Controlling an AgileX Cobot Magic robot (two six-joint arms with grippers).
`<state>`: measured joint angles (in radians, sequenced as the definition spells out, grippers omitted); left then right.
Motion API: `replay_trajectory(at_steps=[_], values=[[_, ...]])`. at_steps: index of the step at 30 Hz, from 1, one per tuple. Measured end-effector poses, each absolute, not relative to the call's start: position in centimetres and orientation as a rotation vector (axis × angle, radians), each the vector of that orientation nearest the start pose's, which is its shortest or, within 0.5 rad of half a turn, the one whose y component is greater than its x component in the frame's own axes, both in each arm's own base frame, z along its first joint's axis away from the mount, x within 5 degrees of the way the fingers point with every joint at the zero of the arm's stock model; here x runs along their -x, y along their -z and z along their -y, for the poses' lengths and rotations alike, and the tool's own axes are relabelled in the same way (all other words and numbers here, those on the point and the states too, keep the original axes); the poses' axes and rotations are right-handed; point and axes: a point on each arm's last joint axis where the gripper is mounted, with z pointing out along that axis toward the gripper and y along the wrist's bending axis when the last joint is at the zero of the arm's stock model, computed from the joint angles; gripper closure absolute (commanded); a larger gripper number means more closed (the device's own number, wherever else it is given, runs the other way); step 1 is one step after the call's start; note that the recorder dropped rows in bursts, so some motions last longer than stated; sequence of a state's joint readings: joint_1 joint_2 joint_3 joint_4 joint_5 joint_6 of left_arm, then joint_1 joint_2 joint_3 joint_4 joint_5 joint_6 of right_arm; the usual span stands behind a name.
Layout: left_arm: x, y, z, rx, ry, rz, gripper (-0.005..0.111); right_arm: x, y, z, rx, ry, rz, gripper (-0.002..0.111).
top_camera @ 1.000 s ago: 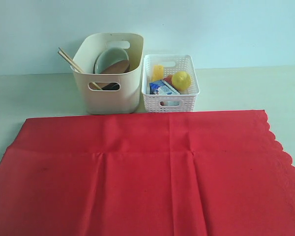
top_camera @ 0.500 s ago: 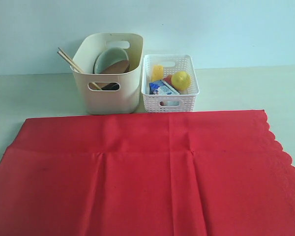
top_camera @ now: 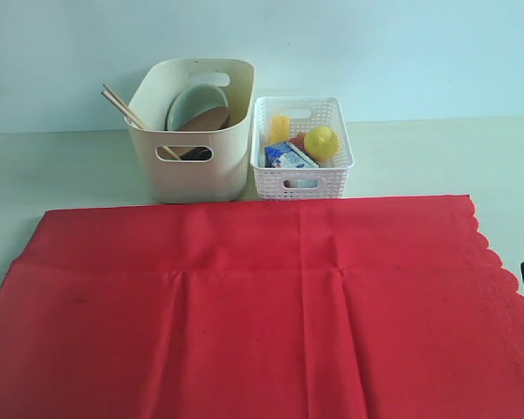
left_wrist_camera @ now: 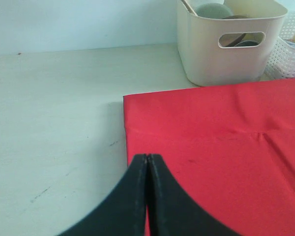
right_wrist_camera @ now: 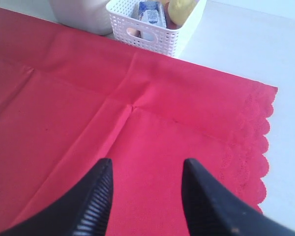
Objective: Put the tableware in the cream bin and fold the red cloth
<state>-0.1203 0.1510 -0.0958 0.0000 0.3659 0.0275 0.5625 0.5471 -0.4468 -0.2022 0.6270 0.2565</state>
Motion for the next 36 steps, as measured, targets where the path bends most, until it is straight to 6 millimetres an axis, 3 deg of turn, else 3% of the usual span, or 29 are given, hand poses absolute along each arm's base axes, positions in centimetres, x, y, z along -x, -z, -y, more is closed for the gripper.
replay_trajectory(at_steps=[14,36], values=[[-9.8,-25.4,1.2,-0.147,0.060,-1.986,0.107,-9.2,-26.9,-4.7,0.439,-0.261,-2.160,0.065],[-10.3,-25.4,1.2,-0.149,0.059,-2.010,0.107,-8.9,-27.2,-4.6,0.421,-0.293,-2.134,0.065]])
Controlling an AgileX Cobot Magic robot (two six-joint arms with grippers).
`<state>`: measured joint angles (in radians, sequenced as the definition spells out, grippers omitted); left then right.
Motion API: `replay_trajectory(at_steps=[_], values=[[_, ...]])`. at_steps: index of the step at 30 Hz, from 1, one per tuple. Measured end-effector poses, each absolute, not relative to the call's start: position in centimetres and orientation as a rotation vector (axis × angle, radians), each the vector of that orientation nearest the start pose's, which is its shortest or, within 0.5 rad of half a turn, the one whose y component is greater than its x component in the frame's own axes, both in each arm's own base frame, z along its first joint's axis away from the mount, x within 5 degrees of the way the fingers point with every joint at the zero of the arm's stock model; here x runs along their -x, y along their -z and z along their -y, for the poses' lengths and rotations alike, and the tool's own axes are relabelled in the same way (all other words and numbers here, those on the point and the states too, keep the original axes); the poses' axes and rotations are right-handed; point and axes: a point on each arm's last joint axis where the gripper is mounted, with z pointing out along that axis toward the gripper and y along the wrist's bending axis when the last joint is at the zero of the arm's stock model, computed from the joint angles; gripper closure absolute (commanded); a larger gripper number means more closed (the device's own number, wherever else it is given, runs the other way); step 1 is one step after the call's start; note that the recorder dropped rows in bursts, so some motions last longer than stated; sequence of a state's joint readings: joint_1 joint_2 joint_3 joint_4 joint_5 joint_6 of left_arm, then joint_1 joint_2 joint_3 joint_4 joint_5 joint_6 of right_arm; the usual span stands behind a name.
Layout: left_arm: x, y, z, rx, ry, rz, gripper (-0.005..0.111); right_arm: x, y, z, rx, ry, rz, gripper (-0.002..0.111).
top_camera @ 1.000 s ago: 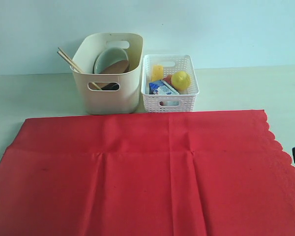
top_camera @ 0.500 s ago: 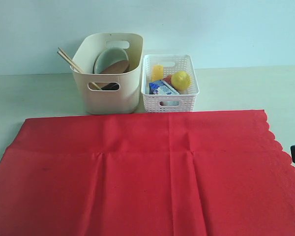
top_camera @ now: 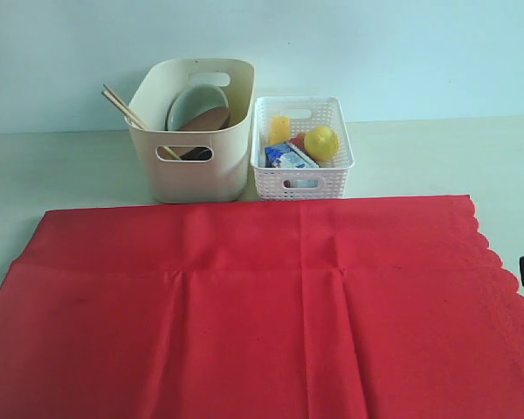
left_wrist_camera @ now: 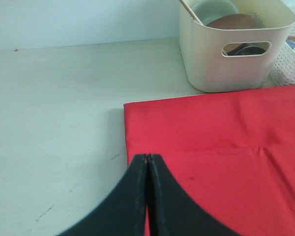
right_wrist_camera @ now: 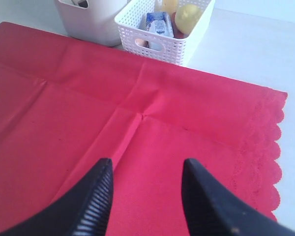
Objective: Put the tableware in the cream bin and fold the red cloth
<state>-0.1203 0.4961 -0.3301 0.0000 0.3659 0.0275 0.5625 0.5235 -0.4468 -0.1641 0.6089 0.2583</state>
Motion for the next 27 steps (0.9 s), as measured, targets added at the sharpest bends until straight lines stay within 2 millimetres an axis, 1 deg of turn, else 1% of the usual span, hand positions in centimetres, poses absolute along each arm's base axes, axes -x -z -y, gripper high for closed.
replay_trajectory(at_steps=[3,11,15,22,24,27], values=[[-10.5,-25.9,1.3,-0.145,0.061,-1.955,0.107,-8.8,-27.3,-4.5,0.416,-0.300,-2.121,0.065],[-11.1,-28.1,1.3,-0.126,0.069,-1.706,0.107,-8.2,-27.7,-4.2,0.406,-0.315,-2.078,0.065],[-11.2,-28.6,1.4,-0.122,0.071,-1.652,0.107,-8.2,-27.7,-4.2,0.406,-0.315,-2.078,0.065],[-11.3,-28.3,1.4,-0.126,0.069,-1.700,0.107,-8.2,-27.7,-4.2,0.406,-0.315,-2.078,0.065],[-11.9,-28.3,1.4,-0.132,0.067,-1.779,0.107,-8.2,-27.7,-4.2,0.406,-0.314,-2.080,0.065],[-13.2,-27.8,1.6,-0.146,0.060,-1.973,0.107,-8.2,-27.7,-4.2,0.406,-0.314,-2.081,0.065]])
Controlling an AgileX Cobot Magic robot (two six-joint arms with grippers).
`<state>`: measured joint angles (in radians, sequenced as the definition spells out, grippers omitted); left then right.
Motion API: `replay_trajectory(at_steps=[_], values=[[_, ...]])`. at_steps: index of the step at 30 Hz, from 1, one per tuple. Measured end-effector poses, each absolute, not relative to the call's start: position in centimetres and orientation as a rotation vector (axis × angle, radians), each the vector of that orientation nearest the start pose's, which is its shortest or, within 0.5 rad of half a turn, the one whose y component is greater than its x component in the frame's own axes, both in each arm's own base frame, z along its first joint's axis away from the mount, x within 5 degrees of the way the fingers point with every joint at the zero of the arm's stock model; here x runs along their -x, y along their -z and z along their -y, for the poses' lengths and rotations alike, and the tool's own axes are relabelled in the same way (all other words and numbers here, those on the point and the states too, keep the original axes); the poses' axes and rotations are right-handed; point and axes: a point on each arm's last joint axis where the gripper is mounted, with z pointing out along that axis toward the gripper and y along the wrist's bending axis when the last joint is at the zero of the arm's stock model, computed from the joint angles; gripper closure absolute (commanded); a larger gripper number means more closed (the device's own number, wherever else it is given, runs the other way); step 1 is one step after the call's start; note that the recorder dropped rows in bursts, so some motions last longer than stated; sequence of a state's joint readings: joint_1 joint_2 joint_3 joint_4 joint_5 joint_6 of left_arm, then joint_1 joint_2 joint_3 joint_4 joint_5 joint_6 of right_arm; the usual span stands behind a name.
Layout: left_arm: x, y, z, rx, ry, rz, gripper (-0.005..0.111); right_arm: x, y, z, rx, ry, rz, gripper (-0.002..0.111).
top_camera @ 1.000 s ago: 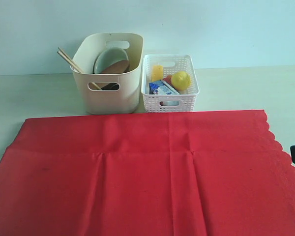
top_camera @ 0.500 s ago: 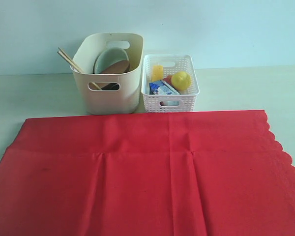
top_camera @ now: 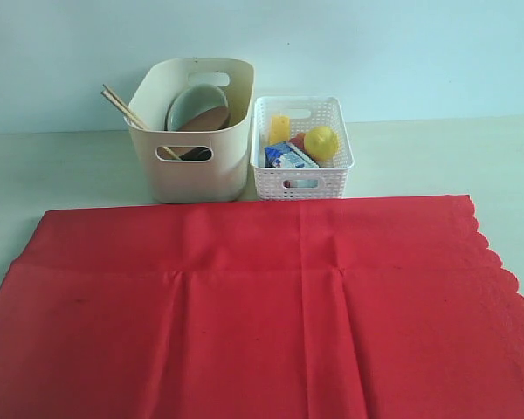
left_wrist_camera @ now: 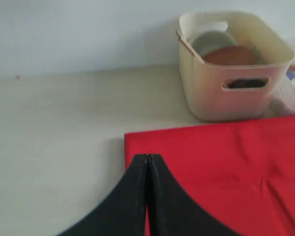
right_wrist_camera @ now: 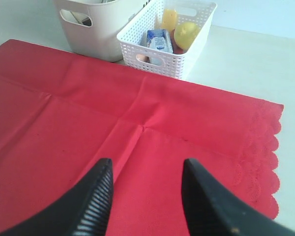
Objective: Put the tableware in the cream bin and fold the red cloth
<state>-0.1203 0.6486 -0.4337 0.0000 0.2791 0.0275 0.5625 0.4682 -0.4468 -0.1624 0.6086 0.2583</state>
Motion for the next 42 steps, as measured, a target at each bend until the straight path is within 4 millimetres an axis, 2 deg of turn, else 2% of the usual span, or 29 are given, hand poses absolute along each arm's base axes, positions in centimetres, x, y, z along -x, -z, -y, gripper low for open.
replay_trajectory(at_steps=[6,11,14,23,28,34,39,42], values=[[-17.2,-24.8,2.1,-0.177,0.043,-2.396,0.107,-8.1,-27.6,-4.4,0.382,-0.365,-2.101,0.065],[-20.6,-22.3,2.3,-0.167,0.032,-2.679,0.107,-7.9,-27.5,-4.7,0.362,-0.422,-2.124,0.065],[-21.9,-21.0,1.7,-0.109,0.020,-2.776,0.107,-7.8,-27.4,-4.6,0.368,-0.420,-2.136,0.065],[-25.5,-18.4,-1.9,0.139,0.039,-2.997,0.106,-7.8,-27.4,-4.6,0.373,-0.417,-2.143,0.065],[-27.6,-18.3,-3.1,0.176,0.164,-3.006,0.090,-7.7,-27.2,-4.6,0.378,-0.410,-2.162,0.065],[-29.8,-18.7,-4.2,0.219,0.347,-2.925,0.056,-7.5,-26.9,-4.5,0.390,-0.398,-2.206,0.065],[-30.4,-17.8,-4.8,0.161,0.451,-2.952,0.033,-7.4,-26.9,-4.5,0.397,-0.402,-2.210,0.065],[-30.7,-17.0,-4.9,0.116,0.502,-2.999,0.027,-7.4,-26.8,-4.5,0.400,-0.402,-2.212,0.065]])
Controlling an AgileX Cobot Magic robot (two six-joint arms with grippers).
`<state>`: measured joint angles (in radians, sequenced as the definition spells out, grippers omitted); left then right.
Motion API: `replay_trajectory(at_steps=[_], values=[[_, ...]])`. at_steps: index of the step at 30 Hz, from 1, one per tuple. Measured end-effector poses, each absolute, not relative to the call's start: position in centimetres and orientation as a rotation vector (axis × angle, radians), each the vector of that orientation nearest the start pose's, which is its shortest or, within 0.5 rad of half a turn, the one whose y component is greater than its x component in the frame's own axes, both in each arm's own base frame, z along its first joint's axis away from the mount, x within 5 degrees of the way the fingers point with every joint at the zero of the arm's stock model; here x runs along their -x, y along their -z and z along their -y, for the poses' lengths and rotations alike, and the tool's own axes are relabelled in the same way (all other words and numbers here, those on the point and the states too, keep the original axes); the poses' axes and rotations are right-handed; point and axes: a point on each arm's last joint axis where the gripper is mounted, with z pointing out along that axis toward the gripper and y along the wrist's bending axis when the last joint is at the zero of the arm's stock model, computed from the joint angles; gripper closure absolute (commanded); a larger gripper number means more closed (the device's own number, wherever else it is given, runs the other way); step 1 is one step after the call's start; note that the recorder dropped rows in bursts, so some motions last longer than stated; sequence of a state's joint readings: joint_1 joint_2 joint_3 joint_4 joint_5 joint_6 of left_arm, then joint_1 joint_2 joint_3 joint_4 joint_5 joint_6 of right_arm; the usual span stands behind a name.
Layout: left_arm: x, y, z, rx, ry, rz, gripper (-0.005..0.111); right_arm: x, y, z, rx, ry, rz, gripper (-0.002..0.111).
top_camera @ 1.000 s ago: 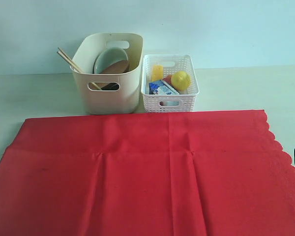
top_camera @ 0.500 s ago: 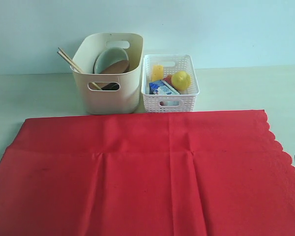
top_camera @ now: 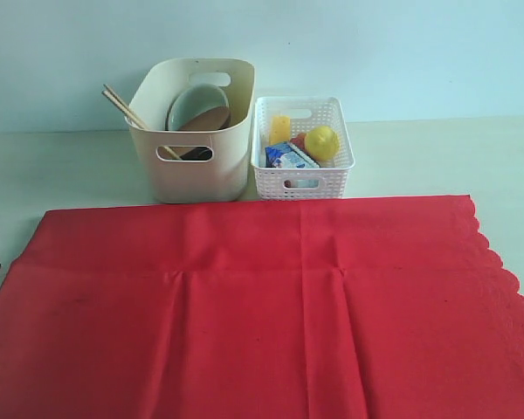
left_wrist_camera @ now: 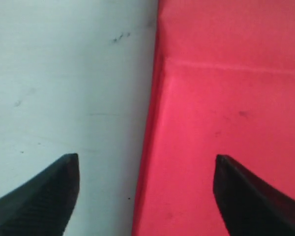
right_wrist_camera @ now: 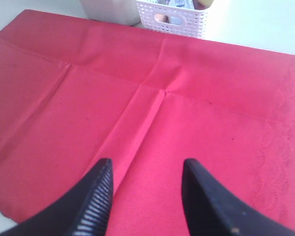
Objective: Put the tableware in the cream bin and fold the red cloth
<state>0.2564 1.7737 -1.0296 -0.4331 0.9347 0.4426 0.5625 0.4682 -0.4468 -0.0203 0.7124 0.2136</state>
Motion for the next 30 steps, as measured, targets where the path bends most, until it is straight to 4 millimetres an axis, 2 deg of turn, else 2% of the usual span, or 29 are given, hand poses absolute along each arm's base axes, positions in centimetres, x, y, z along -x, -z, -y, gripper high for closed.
replay_trajectory(at_steps=[13,18,30], values=[[-32.2,-13.0,-4.3,0.022,0.742,-3.081,0.027,-7.4,-26.8,-4.5,0.399,-0.406,-2.214,0.065],[-32.1,-11.7,-4.2,0.014,0.800,-3.116,0.027,-7.4,-26.8,-4.6,0.398,-0.408,-2.215,0.065],[-31.6,-10.9,-3.4,-0.033,1.031,-3.161,0.027,-7.4,-26.8,-4.6,0.398,-0.412,-2.215,0.065]])
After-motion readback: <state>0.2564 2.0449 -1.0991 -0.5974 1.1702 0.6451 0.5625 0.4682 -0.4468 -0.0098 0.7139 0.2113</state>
